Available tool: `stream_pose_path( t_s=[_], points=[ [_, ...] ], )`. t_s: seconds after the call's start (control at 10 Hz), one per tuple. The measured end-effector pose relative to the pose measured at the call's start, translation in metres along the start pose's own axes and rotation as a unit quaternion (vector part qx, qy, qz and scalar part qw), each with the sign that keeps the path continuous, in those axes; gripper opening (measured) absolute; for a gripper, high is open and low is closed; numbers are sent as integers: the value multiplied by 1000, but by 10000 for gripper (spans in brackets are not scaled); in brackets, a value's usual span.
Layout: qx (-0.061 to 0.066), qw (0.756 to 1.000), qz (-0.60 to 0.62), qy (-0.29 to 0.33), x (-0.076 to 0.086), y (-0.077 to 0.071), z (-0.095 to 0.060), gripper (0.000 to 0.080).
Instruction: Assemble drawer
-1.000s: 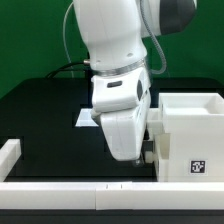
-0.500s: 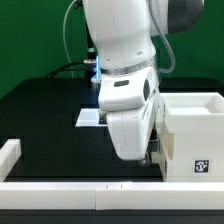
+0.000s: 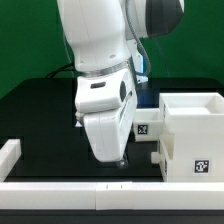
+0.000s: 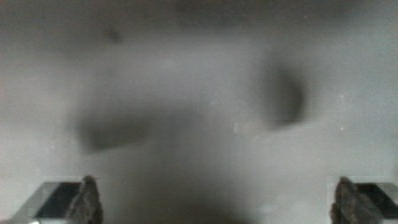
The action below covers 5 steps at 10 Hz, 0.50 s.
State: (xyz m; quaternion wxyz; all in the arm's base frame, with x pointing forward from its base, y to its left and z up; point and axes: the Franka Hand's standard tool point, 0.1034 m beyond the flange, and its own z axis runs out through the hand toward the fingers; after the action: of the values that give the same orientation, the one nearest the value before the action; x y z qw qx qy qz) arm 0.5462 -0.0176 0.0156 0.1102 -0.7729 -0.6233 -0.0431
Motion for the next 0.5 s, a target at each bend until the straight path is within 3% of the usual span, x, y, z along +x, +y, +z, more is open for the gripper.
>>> stream_pose_path(
  t_s=[0.1, 0.2, 0.4, 0.5],
  points=[
    [-7, 1000, 11, -2, -4, 1, -3, 650],
    [-30, 998, 56, -10, -13, -5, -14, 650],
    [-58, 988, 140, -20, -11, -27, -39, 650],
    [-60, 979, 192, -22, -4, -40, -44, 650]
  ],
)
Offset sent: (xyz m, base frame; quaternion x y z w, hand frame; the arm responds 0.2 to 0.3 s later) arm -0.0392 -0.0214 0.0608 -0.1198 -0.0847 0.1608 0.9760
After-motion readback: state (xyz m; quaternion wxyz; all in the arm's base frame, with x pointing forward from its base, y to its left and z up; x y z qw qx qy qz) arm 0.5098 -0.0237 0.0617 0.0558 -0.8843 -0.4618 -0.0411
